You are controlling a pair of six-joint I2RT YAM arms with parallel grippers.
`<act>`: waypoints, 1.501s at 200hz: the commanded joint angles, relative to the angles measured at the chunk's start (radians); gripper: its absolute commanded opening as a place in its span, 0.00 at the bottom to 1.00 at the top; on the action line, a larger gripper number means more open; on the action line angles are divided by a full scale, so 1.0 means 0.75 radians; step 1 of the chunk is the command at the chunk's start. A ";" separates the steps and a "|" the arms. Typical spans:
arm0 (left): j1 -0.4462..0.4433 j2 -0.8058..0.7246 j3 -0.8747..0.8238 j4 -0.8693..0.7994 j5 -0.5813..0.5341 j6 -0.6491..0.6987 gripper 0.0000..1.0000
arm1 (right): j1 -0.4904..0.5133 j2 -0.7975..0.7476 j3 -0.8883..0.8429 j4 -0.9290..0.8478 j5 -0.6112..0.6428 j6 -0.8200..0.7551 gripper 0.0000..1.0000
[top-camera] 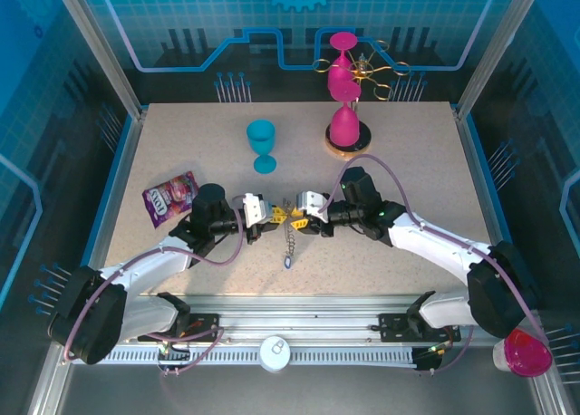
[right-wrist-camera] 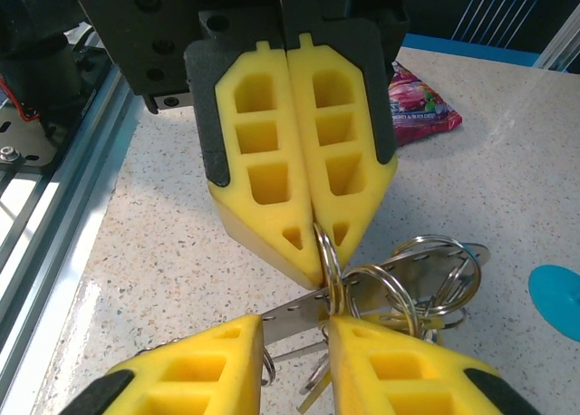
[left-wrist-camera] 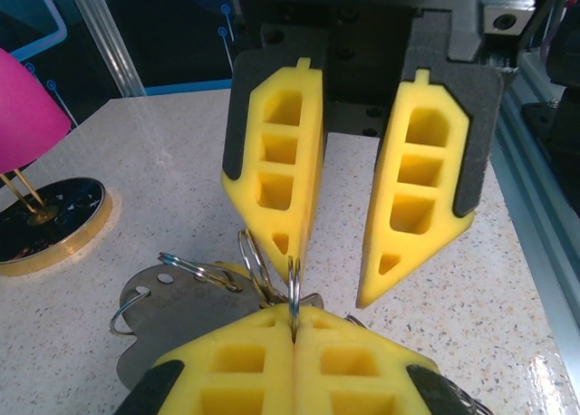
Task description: Put the keys on the keyring
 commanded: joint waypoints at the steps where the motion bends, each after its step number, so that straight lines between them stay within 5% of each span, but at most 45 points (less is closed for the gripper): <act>1: 0.002 -0.003 -0.019 0.064 0.091 -0.012 0.00 | -0.013 -0.023 -0.018 0.086 0.003 0.028 0.26; 43: 0.001 0.005 -0.018 0.067 0.110 -0.010 0.00 | -0.020 -0.034 -0.032 0.135 -0.023 0.061 0.25; 145: 0.002 0.021 -0.003 0.048 0.114 -0.022 0.00 | -0.023 0.005 -0.029 0.210 -0.164 0.123 0.03; 170: 0.002 0.013 0.003 0.024 0.084 -0.018 0.14 | -0.024 -0.001 -0.004 0.104 -0.125 0.074 0.00; 223: 0.002 0.000 0.039 -0.110 0.066 0.045 0.09 | 0.007 0.028 0.170 -0.326 0.047 -0.128 0.00; 300: 0.001 0.029 0.080 -0.187 0.059 0.060 0.09 | 0.109 0.146 0.399 -0.587 0.162 -0.249 0.00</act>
